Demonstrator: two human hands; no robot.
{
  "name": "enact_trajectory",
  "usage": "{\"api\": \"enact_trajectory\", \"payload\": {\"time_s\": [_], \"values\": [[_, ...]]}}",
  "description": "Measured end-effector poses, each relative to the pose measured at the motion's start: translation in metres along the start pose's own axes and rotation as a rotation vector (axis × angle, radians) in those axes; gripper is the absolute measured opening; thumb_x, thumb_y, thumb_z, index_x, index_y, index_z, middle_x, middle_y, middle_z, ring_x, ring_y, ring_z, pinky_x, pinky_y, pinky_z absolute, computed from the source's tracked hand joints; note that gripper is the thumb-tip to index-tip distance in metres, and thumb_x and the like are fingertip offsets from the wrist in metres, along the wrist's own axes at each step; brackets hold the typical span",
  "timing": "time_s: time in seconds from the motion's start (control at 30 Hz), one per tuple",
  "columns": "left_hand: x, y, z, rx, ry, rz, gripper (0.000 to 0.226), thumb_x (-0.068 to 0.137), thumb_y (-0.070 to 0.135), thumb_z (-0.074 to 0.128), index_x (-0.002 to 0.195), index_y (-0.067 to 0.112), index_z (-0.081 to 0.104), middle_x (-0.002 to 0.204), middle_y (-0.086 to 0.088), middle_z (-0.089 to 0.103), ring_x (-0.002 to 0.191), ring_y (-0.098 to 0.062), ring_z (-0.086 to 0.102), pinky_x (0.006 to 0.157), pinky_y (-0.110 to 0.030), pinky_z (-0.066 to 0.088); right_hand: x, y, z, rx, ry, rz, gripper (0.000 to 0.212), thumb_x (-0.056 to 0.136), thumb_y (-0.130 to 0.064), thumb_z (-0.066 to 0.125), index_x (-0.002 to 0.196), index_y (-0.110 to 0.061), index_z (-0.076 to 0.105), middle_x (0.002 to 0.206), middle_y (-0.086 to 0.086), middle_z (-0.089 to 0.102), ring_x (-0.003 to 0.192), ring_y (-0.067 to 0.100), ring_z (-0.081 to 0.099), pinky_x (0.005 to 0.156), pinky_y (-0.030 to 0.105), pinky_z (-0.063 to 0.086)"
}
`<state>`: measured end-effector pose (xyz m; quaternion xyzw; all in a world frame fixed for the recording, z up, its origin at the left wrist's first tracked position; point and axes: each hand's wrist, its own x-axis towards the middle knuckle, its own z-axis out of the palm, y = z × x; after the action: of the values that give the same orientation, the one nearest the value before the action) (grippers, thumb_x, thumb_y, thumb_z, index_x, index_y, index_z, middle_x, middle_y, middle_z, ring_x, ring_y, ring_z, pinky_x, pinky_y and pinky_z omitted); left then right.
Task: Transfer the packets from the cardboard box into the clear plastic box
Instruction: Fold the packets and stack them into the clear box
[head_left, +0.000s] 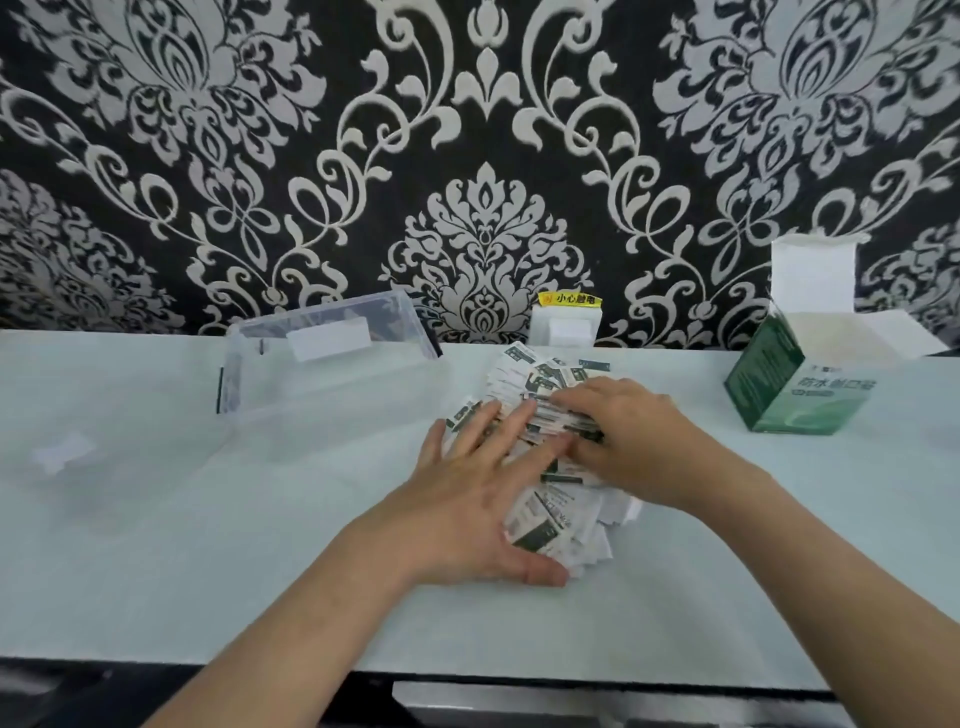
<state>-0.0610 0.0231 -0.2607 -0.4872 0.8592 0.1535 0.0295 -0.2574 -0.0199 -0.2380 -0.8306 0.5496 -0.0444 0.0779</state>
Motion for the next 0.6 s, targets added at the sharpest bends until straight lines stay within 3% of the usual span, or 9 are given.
{"api": "enact_trajectory", "payload": {"time_s": [0.1, 0.3, 0.43, 0.53, 0.6], "values": [[0.002, -0.006, 0.006, 0.028, 0.017, 0.006, 0.095, 0.074, 0.084, 0.04, 0.143, 0.053, -0.017, 0.153, 0.019, -0.031, 0.141, -0.006, -0.03, 0.117, -0.048, -0.013, -0.002, 0.005, 0.002, -0.019, 0.031, -0.044, 0.039, 0.093, -0.042, 0.051, 0.131, -0.033, 0.051, 0.126, -0.008, 0.054, 0.117, 0.019, 0.048, 0.095, 0.044, 0.042], [-0.012, -0.031, -0.001, -0.059, 0.069, -0.027, 0.09, 0.064, 0.083, 0.039, 0.145, 0.052, 0.014, 0.159, 0.022, -0.001, 0.144, 0.002, -0.01, 0.12, -0.039, -0.003, -0.008, -0.003, 0.01, 0.166, 0.108, -0.121, 0.041, 0.087, -0.049, 0.063, 0.12, -0.025, 0.064, 0.109, -0.005, 0.061, 0.105, 0.018, 0.055, 0.091, 0.038, 0.046], [-0.025, -0.041, -0.017, -0.1, 0.113, -0.056, 0.096, 0.058, 0.082, 0.039, 0.145, 0.044, 0.027, 0.155, 0.022, 0.014, 0.141, 0.005, -0.001, 0.116, -0.031, -0.004, -0.011, -0.02, 0.017, 0.284, 0.14, -0.151, 0.04, 0.085, -0.046, 0.067, 0.119, -0.025, 0.065, 0.108, -0.006, 0.054, 0.101, 0.01, 0.045, 0.092, 0.028, 0.04], [-0.03, -0.036, -0.025, -0.112, 0.122, -0.054, 0.098, 0.058, 0.084, 0.037, 0.144, 0.037, 0.034, 0.14, 0.03, 0.023, 0.137, 0.008, 0.01, 0.116, -0.025, 0.002, -0.01, -0.02, 0.009, 0.285, 0.222, -0.006, 0.052, 0.081, -0.062, 0.058, 0.125, -0.032, 0.055, 0.117, -0.006, 0.044, 0.112, 0.013, 0.036, 0.098, 0.033, 0.037], [-0.026, -0.029, -0.026, -0.19, 0.228, -0.093, 0.079, 0.067, 0.078, 0.043, 0.133, 0.036, 0.047, 0.132, 0.03, 0.036, 0.128, 0.008, 0.03, 0.112, -0.021, 0.021, -0.007, -0.013, 0.004, 0.331, 0.147, 0.175, 0.065, 0.082, -0.067, 0.049, 0.135, -0.03, 0.044, 0.129, -0.001, 0.042, 0.123, 0.019, 0.035, 0.104, 0.04, 0.035]]}}
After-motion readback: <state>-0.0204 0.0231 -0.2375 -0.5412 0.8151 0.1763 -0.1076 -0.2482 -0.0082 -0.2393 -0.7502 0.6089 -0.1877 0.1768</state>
